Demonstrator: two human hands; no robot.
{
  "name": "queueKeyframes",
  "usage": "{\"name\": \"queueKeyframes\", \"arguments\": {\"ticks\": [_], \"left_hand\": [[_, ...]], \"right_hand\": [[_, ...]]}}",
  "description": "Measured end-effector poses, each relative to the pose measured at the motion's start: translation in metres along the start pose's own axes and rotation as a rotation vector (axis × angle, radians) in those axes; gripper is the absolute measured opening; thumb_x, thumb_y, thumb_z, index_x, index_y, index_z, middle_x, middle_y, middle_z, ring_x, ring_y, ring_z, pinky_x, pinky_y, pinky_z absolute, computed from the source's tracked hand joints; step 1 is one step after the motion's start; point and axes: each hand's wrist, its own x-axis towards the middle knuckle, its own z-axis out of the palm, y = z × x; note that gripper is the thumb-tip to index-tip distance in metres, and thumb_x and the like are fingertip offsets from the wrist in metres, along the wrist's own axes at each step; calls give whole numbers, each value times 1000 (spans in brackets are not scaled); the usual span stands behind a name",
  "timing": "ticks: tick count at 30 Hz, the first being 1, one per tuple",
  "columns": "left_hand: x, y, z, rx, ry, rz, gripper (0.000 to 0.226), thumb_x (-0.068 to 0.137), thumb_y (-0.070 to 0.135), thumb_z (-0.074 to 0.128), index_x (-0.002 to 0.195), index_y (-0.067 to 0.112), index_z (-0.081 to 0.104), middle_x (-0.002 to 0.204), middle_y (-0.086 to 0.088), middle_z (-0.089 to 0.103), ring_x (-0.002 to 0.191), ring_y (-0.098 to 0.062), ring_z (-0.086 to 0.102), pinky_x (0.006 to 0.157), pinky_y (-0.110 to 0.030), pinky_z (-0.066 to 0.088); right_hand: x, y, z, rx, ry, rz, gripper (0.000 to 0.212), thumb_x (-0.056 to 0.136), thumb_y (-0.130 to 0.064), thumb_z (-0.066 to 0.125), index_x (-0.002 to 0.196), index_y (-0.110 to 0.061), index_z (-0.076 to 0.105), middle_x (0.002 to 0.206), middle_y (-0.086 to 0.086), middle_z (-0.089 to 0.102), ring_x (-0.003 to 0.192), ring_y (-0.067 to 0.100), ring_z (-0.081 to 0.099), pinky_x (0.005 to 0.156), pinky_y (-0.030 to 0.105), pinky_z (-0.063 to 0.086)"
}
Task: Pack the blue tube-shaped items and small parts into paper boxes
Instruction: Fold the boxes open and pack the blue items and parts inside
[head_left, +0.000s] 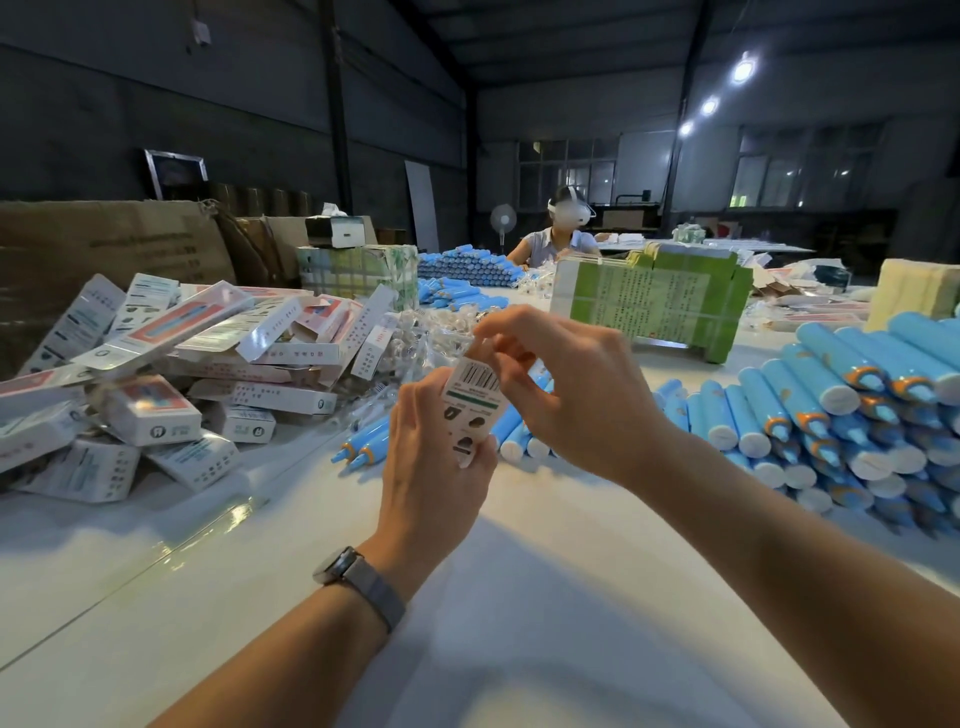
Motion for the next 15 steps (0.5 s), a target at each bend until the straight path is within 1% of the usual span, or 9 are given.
{"name": "queueKeyframes", "arguments": {"ticks": [1, 3, 5, 7, 8, 10, 12, 14, 15], "left_hand": [[0, 0, -1, -9, 1, -8, 69, 77, -2, 75, 125, 28, 35, 111, 13, 37, 103, -25, 50, 74, -28, 43], [-1, 1, -2, -36, -1, -33, 69, 78, -1, 76, 124, 31, 34, 112, 9, 39, 104, -27, 51, 75, -34, 46], [0, 4, -4, -75, 3, -95, 66, 80, 5, 77, 120, 35, 34, 113, 6, 43, 105, -21, 51, 77, -24, 44], [4, 8, -6, -147, 18, -198, 61, 83, 12, 77, 112, 40, 31, 112, 7, 47, 100, -3, 52, 73, -8, 44], [5, 10, -7, -202, 13, -257, 59, 86, 17, 76, 111, 41, 28, 114, 7, 48, 98, 4, 53, 71, -4, 44], [6, 13, -8, -356, -52, -334, 43, 93, 31, 68, 112, 34, 29, 123, 2, 53, 104, 5, 56, 74, -4, 46], [4, 16, -9, -525, -150, -360, 27, 97, 43, 53, 116, 33, 36, 126, 1, 57, 110, -4, 58, 82, -12, 48], [3, 19, -9, -594, -186, -352, 27, 95, 37, 43, 121, 33, 40, 117, 12, 62, 105, -3, 60, 82, -14, 49], [3, 20, -9, -596, -190, -334, 32, 95, 34, 41, 126, 33, 42, 113, 16, 64, 103, -2, 61, 81, -15, 50]], "right_hand": [[0, 0, -1, 28, -35, -14, 21, 87, 3, 58, 103, -6, 69, 94, -7, 69, 81, 4, 61, 66, 33, 55], [0, 1, -3, 74, -44, -35, 24, 84, 7, 53, 99, -3, 68, 95, 0, 70, 82, 16, 64, 68, 38, 54], [0, 5, -4, 64, 80, -32, 22, 80, 9, 56, 94, -1, 69, 93, 5, 69, 84, 25, 64, 73, 41, 53], [0, 9, -4, 41, 214, 37, 20, 80, 6, 63, 96, -4, 69, 97, 2, 65, 92, 23, 61, 81, 37, 51], [0, 10, -2, 86, 226, 117, 23, 81, 2, 67, 101, -10, 67, 101, -4, 62, 95, 18, 60, 82, 33, 51], [-2, 12, 3, 254, 120, 329, 35, 83, -10, 74, 108, -29, 59, 106, -16, 57, 95, 9, 59, 80, 27, 53], [-5, 15, 10, 415, -27, 475, 40, 86, -15, 74, 106, -42, 52, 101, -12, 61, 87, 12, 65, 79, 35, 58], [-8, 18, 14, 523, -41, 524, 40, 90, -13, 70, 107, -43, 51, 88, -6, 66, 76, 19, 69, 75, 44, 60], [-9, 19, 15, 569, -8, 537, 42, 90, -12, 69, 110, -44, 49, 85, -5, 68, 74, 20, 70, 73, 44, 60]]}}
